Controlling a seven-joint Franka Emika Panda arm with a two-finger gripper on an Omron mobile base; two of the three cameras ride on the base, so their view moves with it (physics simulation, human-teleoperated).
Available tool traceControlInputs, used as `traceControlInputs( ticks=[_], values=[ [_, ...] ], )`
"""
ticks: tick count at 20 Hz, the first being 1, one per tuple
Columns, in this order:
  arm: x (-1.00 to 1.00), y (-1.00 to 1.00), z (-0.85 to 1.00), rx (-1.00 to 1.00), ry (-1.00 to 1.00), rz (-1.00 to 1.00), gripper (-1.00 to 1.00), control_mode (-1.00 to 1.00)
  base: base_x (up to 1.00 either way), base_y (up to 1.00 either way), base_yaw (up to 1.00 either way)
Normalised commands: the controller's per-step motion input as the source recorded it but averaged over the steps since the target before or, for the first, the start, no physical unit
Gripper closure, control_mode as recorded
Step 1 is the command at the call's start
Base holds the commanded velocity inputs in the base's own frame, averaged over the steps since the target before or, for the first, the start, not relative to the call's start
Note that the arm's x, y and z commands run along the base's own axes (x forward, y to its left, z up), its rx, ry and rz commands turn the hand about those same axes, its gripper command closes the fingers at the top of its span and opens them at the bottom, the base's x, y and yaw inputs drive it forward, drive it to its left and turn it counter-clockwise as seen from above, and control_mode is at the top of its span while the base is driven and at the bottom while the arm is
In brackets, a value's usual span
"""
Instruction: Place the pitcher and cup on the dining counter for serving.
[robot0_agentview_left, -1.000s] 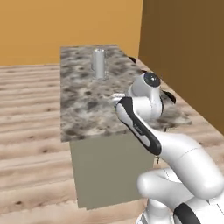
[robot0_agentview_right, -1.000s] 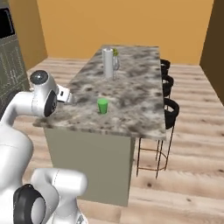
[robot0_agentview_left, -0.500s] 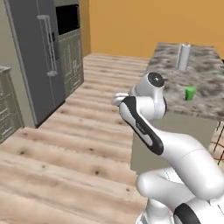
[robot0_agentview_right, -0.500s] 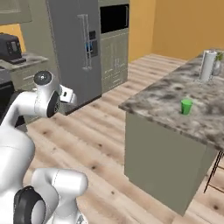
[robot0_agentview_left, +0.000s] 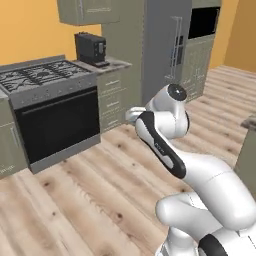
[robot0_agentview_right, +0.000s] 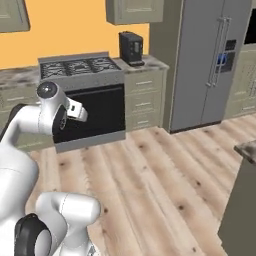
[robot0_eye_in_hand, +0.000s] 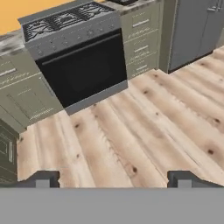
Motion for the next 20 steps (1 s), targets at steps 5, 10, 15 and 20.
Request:
traceControlInputs(
  ticks=[5,10,15,20],
  values=[
    [0.00,0.00,0.00,0.00,0.00,0.00,-1.00,1.00,0.45,0.12,0.55],
    [0.00,0.00,0.00,0.00,0.00,0.00,-1.00,1.00,0.48,0.07,0.42],
    [0.00,0.00,0.00,0.00,0.00,0.00,-1.00,1.00,0.44,0.00,0.51],
    [0.00,0.00,0.00,0.00,0.00,0.00,-1.00,1.00,0.30,-0.06,0.57]
  ],
)
